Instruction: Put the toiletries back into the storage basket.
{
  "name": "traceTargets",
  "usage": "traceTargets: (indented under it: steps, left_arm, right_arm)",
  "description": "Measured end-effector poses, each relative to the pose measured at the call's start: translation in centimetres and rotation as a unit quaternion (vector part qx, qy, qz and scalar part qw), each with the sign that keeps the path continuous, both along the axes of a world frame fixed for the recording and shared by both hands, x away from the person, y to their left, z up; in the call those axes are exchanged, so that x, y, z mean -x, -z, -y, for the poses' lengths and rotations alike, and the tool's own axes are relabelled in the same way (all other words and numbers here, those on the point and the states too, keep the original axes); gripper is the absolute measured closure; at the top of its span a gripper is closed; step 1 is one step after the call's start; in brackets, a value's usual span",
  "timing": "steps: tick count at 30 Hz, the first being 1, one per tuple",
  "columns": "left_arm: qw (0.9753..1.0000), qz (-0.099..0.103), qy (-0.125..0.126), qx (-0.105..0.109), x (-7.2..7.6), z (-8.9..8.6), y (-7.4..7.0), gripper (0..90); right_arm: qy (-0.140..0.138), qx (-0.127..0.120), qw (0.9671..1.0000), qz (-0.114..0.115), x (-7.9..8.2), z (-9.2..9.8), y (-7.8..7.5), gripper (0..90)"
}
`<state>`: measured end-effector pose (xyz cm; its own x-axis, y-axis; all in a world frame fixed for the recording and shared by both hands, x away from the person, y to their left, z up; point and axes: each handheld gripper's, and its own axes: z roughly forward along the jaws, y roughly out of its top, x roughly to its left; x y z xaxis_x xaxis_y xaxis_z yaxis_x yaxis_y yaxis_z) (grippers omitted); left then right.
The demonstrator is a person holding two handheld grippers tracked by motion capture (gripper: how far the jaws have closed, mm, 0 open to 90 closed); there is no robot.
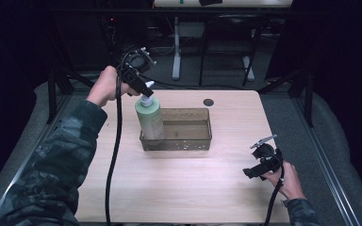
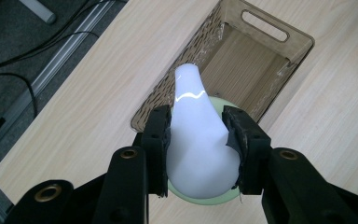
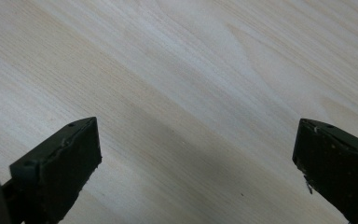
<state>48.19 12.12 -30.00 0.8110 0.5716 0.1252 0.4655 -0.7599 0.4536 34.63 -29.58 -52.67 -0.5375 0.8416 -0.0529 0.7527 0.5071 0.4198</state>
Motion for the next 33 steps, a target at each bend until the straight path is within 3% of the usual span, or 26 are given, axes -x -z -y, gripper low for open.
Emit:
traceTargets:
  steps: [18,33]
  left_arm:
    - [1.0,-0.005,0.001,-0.009,0.1,-0.1,0.9,63.2]
    - [0.9999,-0.009,-0.005,0.001,0.1,-0.6,1.8,63.1]
  right_arm:
    - [0.002,0.0,1.0,-0.001,0.0,0.0,0.0,0.5]
    - [-0.001,0.002,1.0,0.0,0.0,0.0,0.1,0.5]
